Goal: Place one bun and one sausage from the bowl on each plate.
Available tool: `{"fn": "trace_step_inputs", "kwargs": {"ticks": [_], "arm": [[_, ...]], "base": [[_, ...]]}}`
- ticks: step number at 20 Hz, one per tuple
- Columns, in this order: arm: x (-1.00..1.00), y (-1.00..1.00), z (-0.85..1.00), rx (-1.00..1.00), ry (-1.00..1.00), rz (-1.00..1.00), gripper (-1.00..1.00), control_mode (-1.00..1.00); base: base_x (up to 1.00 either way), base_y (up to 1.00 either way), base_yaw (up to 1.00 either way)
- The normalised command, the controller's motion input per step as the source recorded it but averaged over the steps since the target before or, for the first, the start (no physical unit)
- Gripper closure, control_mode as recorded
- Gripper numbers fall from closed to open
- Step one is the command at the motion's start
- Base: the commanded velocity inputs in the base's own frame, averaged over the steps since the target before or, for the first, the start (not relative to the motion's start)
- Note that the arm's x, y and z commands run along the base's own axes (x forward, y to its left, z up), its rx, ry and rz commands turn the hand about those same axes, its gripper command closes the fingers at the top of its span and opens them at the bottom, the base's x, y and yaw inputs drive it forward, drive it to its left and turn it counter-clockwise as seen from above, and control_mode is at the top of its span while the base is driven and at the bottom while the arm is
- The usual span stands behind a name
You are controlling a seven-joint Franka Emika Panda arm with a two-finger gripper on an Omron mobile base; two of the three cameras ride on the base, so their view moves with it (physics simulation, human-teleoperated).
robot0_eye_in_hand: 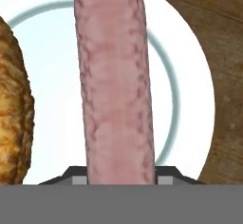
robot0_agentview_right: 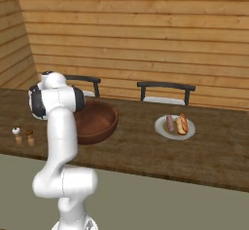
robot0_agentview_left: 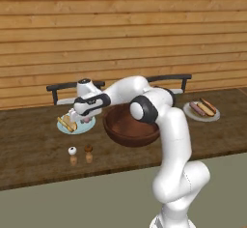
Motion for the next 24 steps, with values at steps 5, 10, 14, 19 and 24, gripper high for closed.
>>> {"fn": "trace_step_inputs", "kwargs": {"ticks": [5,10,14,19,24], "arm": [[0.05,0.16,0.0,0.0,0.0,0.01,-1.0,-1.0],[0.0,0.09,0.0,0.0,0.0,0.0,-1.0,-1.0],[0.0,0.05,0.0,0.0,0.0,0.0,-1.0,-1.0],[-0.1,-0.05,0.2,0.0,0.0,0.0,-1.0,-1.0],[-0.53,-0.34,0.71,0.0,-0.01,0.01,-1.0,-1.0]], "base": [[0.0,0.0,0.0],[0.0,0.0,0.0],[0.0,0.0,0.0],[0.0,0.0,0.0],[0.0,0.0,0.0]]}}
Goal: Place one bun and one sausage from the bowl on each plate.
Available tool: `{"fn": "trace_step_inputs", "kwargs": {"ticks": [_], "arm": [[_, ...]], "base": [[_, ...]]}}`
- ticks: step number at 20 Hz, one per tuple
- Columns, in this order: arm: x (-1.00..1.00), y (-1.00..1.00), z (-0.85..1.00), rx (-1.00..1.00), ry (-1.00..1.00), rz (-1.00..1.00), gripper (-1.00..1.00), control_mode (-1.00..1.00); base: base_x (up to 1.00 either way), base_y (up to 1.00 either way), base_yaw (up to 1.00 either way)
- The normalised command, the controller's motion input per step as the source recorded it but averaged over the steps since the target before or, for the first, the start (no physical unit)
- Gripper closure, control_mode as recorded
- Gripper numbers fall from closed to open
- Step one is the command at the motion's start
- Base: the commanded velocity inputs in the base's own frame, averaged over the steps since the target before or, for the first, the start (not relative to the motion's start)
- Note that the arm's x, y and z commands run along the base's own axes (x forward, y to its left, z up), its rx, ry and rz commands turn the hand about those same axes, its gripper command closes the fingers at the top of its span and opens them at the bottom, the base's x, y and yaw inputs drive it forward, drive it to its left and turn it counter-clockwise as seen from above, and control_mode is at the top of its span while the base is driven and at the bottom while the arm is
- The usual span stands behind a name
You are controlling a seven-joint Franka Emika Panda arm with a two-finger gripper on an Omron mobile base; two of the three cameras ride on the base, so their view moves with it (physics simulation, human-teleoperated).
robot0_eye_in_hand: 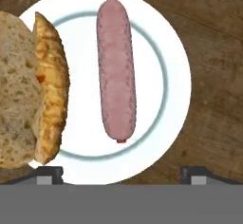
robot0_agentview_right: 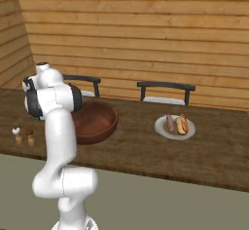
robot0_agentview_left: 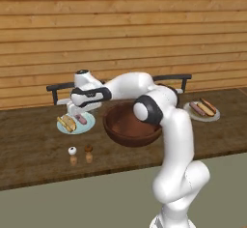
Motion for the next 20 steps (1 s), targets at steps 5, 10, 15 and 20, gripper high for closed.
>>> {"fn": "trace_step_inputs", "kwargs": {"ticks": [5,10,15,20], "arm": [[-0.79,-0.86,0.84,0.0,-0.07,0.0,-1.0,-1.0],[-1.0,-1.0,0.61,0.0,-0.21,0.0,-1.0,-1.0],[-0.7,-1.0,0.68,0.0,-0.21,-0.01,-1.0,-1.0],[-0.09,-1.0,0.25,-0.03,-0.07,-0.22,-1.0,-1.0]], "base": [[0.0,0.0,0.0],[0.0,0.0,0.0],[0.0,0.0,0.0],[0.0,0.0,0.0]]}}
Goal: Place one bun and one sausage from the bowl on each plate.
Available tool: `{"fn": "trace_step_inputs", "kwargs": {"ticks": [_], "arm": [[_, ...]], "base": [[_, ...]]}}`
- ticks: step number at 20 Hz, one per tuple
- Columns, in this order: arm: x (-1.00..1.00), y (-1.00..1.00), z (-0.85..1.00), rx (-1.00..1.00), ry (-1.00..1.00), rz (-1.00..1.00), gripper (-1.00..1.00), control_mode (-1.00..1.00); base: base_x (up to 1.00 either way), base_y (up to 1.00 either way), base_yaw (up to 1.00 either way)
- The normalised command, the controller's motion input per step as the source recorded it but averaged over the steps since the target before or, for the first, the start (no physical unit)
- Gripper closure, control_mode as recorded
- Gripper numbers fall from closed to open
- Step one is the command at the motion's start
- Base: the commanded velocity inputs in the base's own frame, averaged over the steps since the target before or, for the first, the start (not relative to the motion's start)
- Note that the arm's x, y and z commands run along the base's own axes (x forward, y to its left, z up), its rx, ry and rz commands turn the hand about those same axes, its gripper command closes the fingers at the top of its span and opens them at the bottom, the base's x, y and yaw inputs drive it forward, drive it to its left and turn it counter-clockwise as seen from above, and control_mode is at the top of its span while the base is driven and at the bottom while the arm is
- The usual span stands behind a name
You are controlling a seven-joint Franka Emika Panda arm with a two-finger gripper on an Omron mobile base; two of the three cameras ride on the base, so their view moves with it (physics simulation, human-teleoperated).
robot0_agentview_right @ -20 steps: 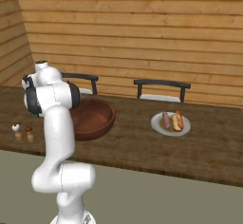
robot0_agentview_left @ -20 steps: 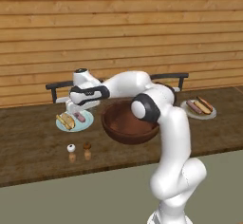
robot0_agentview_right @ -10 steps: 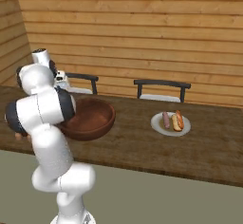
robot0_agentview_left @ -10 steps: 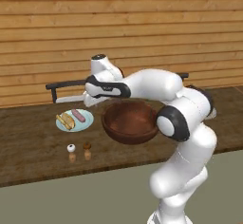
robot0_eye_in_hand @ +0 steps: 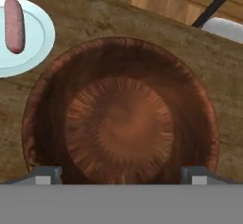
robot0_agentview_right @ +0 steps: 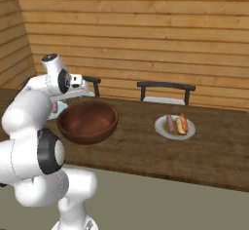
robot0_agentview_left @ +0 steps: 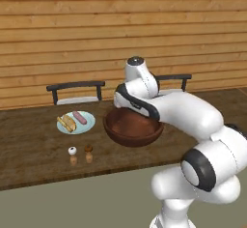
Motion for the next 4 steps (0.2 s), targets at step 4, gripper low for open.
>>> {"fn": "trace_step_inputs", "kwargs": {"ticks": [4], "arm": [[0.0,-1.0,-0.02,0.04,-0.02,-0.28,-1.0,-1.0]], "base": [[0.0,0.0,0.0]]}}
